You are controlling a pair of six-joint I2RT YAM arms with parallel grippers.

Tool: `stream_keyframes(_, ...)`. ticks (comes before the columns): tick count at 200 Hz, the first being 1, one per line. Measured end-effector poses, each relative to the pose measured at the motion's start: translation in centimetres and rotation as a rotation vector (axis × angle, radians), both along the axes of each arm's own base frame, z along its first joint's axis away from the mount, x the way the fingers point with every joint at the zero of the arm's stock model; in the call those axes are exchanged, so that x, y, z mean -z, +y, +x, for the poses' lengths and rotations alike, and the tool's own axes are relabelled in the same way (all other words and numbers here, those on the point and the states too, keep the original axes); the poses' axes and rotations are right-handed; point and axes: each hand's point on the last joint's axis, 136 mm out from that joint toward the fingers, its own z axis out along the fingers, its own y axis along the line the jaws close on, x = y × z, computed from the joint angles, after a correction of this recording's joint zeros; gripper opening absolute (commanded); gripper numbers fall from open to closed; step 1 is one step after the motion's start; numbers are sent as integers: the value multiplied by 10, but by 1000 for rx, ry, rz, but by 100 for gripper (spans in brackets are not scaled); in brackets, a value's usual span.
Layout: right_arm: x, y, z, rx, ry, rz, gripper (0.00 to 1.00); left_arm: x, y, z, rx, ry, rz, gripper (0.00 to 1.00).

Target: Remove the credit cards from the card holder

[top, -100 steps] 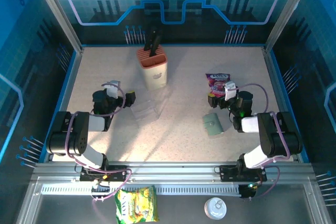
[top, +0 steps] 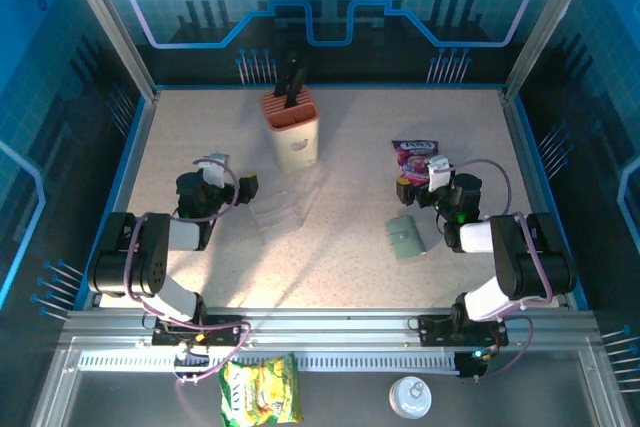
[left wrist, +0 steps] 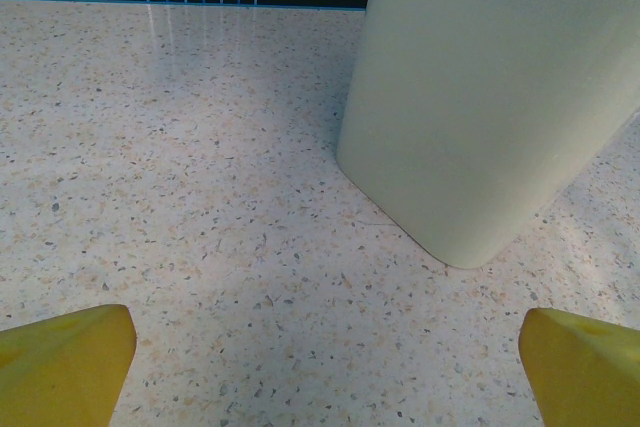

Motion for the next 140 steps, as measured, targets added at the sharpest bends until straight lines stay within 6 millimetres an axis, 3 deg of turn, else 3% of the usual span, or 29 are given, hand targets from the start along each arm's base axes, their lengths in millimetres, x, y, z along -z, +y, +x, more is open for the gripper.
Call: stream_keyframes(140, 0, -3, 1, 15, 3, 0, 100, 0, 0, 0, 0, 0, 0, 99)
